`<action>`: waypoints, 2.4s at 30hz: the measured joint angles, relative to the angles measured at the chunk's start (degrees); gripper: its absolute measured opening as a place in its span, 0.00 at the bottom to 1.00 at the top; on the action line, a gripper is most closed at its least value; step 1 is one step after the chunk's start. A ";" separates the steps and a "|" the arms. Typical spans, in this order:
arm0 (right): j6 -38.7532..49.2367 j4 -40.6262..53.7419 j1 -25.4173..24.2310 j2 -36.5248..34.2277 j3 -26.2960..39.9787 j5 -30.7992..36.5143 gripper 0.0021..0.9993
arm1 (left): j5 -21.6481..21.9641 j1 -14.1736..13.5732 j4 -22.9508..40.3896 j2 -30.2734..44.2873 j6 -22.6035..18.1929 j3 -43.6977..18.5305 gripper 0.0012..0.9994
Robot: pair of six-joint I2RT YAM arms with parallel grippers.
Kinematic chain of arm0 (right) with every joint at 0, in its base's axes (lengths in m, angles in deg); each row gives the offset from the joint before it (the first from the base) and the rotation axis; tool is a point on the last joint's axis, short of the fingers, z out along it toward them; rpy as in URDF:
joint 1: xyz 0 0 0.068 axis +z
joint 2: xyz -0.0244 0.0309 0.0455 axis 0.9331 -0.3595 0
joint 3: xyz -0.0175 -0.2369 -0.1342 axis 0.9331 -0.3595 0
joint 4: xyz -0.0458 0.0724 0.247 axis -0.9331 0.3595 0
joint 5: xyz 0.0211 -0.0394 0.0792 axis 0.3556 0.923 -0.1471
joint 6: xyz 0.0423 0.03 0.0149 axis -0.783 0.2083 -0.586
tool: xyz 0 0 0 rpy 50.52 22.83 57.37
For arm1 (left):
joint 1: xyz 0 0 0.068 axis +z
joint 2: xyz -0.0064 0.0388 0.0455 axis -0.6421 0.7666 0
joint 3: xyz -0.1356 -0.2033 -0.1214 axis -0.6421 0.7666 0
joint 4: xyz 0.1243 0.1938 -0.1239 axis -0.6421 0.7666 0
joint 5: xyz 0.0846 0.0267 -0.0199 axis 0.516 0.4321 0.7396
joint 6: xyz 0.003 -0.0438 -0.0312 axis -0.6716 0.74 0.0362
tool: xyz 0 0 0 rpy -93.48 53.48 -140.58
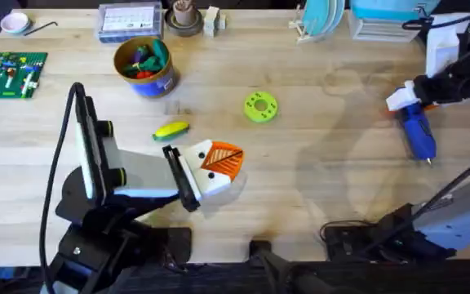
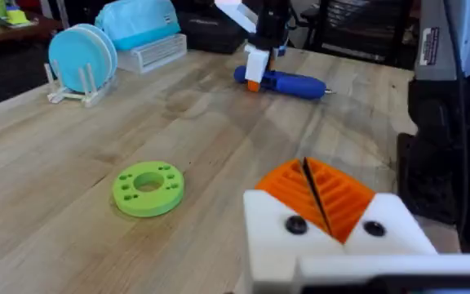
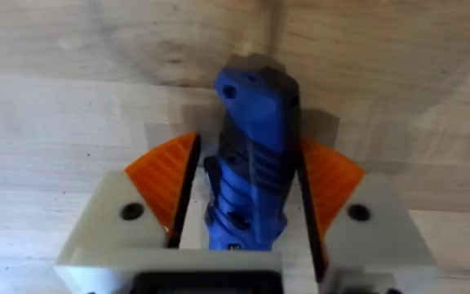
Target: Pick up the gripper from the table and insert it into the empty holder that is missing its gripper. Then pick up a screw, insert it into the mounting hole, and use the screwdriver to tighten it. Finally, clean up the table by picking up the vegetable and placing it into the bucket.
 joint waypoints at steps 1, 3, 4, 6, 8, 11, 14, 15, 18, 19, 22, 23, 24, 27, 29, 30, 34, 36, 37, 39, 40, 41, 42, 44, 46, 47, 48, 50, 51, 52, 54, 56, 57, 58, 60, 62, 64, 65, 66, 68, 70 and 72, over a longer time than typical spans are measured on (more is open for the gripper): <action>0.03 0.04 0.00 0.00 0.00 0.19 0.71 | 0.02 0.00 0.00 -0.01 0.00 0.00 0.00; 0.06 0.10 0.00 0.00 0.00 0.49 0.64 | 0.02 0.00 0.00 -0.01 0.00 0.00 0.00; 0.16 0.12 0.00 0.01 0.00 0.53 0.60 | 0.00 0.00 0.02 0.01 0.00 0.00 0.00; 0.19 0.29 0.02 0.02 0.02 0.51 0.44 | 0.00 0.00 0.01 -0.01 0.00 0.00 0.00; 0.24 0.42 0.02 -0.15 0.02 0.85 0.22 | 0.02 0.00 0.02 0.01 0.00 0.00 0.00; 0.34 0.08 0.00 -0.42 0.02 1.48 0.02 | 0.00 0.00 0.02 0.01 0.00 0.00 0.00; 0.22 0.07 0.00 -0.42 0.02 1.67 0.02 | 0.00 0.00 0.02 0.01 0.00 0.00 0.00; 0.20 -0.05 0.00 -0.42 0.02 1.65 0.02 | 0.00 0.00 0.02 -0.01 0.00 0.00 0.00; 0.20 -0.29 0.00 -0.33 0.02 1.69 0.02 | 0.00 0.00 0.02 -0.01 0.00 0.00 0.00; 0.20 -0.67 -0.01 -0.27 0.02 1.88 0.02 | 0.00 0.00 0.02 0.00 0.00 0.00 0.00; 0.20 -1.89 -0.09 0.50 0.02 2.39 0.02 | 0.00 0.00 0.02 0.01 0.00 0.00 0.00; 0.20 -2.05 -0.11 1.04 0.02 2.45 0.02 | 0.00 0.00 0.01 -0.01 0.00 0.00 0.00; 0.20 -2.20 -0.11 1.76 0.04 2.50 0.02 | 0.00 0.00 0.02 -0.01 0.00 0.00 0.00; 0.20 -2.51 -0.11 4.84 0.38 2.34 0.02 | 0.00 0.00 0.02 0.00 0.00 0.00 0.00; 0.20 -2.51 -0.11 7.21 0.75 1.70 0.02 | 0.00 0.00 0.02 -0.01 0.00 0.00 0.00; 0.19 -2.56 -0.11 8.67 0.83 1.10 0.02 | 0.00 0.00 0.02 0.01 0.00 0.00 0.00; 0.18 -2.38 -0.11 14.57 0.90 -2.12 0.02 | 0.00 0.00 0.02 -0.01 0.00 0.00 0.00; -0.05 -2.31 -0.11 17.78 0.90 -4.08 0.02 | 0.00 0.00 0.02 0.00 0.00 0.00 0.00; -0.30 -2.25 -0.11 19.37 0.90 -5.08 0.02 | 0.02 0.00 0.02 0.01 0.00 0.00 0.00; -0.69 -2.15 -0.11 22.85 0.90 -7.25 0.02 | 0.00 0.00 0.02 -0.01 0.00 0.00 0.00; -0.92 -2.08 -0.11 24.55 0.90 -8.23 0.02 | 0.00 0.00 0.02 0.01 0.00 0.00 0.00; -1.11 -2.03 -0.11 26.69 0.90 -9.48 0.02 | 0.00 0.00 0.02 0.01 0.00 0.00 0.00; -1.15 -2.00 -0.11 28.49 0.90 -10.48 0.02 | 0.00 0.00 0.02 0.00 0.00 0.00 0.00; -1.35 -1.99 -0.11 32.44 0.90 -12.69 0.02 | 0.00 0.00 0.00 -0.01 0.00 0.00 0.00; -1.78 -1.84 -0.11 36.03 0.91 -14.73 0.02 | 0.00 0.00 0.02 0.00 0.00 0.00 0.00; -2.13 -1.77 -0.11 37.92 0.90 -15.81 0.02 | 0.00 0.00 0.02 0.01 0.00 0.00 0.00; -2.54 -1.70 -0.11 39.80 0.90 -17.03 0.02 | 0.00 0.00 0.02 0.01 0.00 0.00 0.00; -3.29 -1.57 -0.11 42.87 0.90 -19.78 0.02 | 0.00 0.00 0.02 -0.01 0.00 0.00 0.00; -3.59 -1.60 -0.11 44.41 0.90 -21.60 0.02 | 0.00 0.00 0.00 -0.01 0.00 0.00 0.00; -3.86 -1.66 -0.11 45.81 0.90 -23.46 0.02 | 0.01 0.00 0.02 -0.01 0.00 0.00 0.00; -4.19 -2.41 -0.11 48.21 0.34 -26.96 0.02 | 0.00 0.00 0.00 0.01 0.00 0.00 0.00; -4.54 -4.33 -0.11 50.86 -1.82 -31.12 0.02 | 0.00 0.00 0.02 0.00 0.00 0.00 0.00; -4.99 -5.94 -0.11 52.29 -3.77 -33.63 0.02 | 0.00 0.00 0.02 -0.01 0.00 0.00 0.00; -5.60 -7.58 -0.11 53.46 -5.72 -35.70 0.02 | 0.00 0.00 0.02 -0.01 0.00 0.00 0.00; -7.46 -12.34 0.11 55.79 -10.84 -40.34 0.02 | 0.00 0.00 0.02 -0.01 0.00 0.00 0.00; -9.72 -17.85 0.96 57.66 -16.17 -43.91 0.02 | 0.00 0.00 0.02 0.00 0.00 0.00 0.00; -12.96 -24.64 2.88 59.40 -21.84 -46.43 0.02 | 0.00 0.00 0.02 0.01 0.00 0.00 0.00; -14.60 -28.19 4.05 60.16 -24.32 -47.21 0.02 | 0.00 0.00 0.02 -0.01 0.00 0.00 0.00; -16.50 -32.09 5.45 60.95 -26.88 -47.86 0.02 | 0.00 0.00 0.02 0.00 0.00 0.00 0.00; -20.64 -39.54 8.44 62.26 -31.28 -48.75 0.02 | 0.00 0.00 0.02 0.01 0.00 0.00 0.00; -25.18 -47.05 12.00 63.02 -34.92 -48.91 0.02 | 0.00 0.00 0.02 -0.01 0.00 0.00 0.00; -29.31 -53.39 15.97 63.01 -37.42 -48.64 0.02 | 0.00 0.00 0.02 -0.01 0.00 0.00 0.00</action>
